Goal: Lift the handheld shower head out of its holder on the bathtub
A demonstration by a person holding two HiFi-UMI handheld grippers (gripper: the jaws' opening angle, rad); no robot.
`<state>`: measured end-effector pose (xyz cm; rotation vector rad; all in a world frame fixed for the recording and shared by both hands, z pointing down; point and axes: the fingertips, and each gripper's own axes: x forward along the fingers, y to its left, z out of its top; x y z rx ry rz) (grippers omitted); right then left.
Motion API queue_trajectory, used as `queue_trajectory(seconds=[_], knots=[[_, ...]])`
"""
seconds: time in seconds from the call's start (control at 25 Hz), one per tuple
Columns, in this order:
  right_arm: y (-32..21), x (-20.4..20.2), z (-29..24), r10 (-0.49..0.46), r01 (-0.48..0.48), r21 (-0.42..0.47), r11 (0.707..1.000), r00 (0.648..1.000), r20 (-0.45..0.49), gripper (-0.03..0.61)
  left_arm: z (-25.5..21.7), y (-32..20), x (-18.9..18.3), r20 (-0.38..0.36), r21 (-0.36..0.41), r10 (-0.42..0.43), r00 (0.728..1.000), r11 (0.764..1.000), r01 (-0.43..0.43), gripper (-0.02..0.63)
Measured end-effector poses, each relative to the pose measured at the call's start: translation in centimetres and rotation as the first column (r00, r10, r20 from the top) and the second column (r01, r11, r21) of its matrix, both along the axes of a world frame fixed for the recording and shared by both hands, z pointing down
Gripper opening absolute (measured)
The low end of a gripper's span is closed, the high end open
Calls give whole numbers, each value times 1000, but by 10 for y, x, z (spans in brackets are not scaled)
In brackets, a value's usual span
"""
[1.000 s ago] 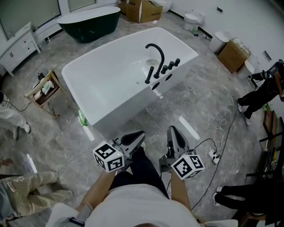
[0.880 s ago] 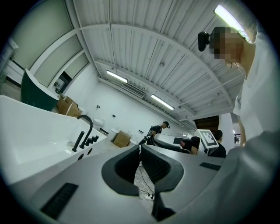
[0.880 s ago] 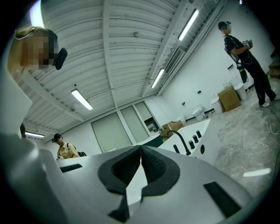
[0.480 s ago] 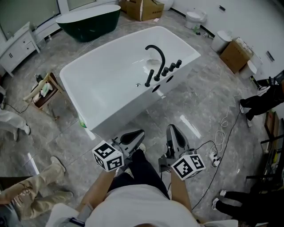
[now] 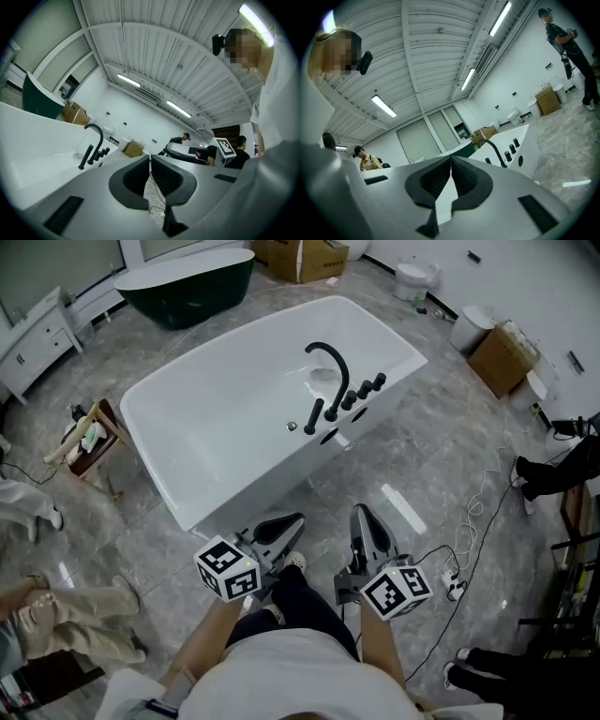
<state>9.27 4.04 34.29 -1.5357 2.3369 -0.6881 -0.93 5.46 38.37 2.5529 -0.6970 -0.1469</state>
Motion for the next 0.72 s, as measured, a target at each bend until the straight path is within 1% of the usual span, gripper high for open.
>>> queue_trajectory(seconds=[0.28,0.48,0.72], knots=[[-42,12,-1,4,-4,-16,1000,1000,-12,18,1,-41,13,-4,-19,14,1000,1000,-14,20],[-67,24,0,0,0,-15,1000,1000,-13,18,0,-63,24,-6,-17,9,1000,1000,-9,20],[-96,22,0,-35,34,-17,999,999,-11,18,1,-91,26,4,-18,-14,1000,1000,14,20]])
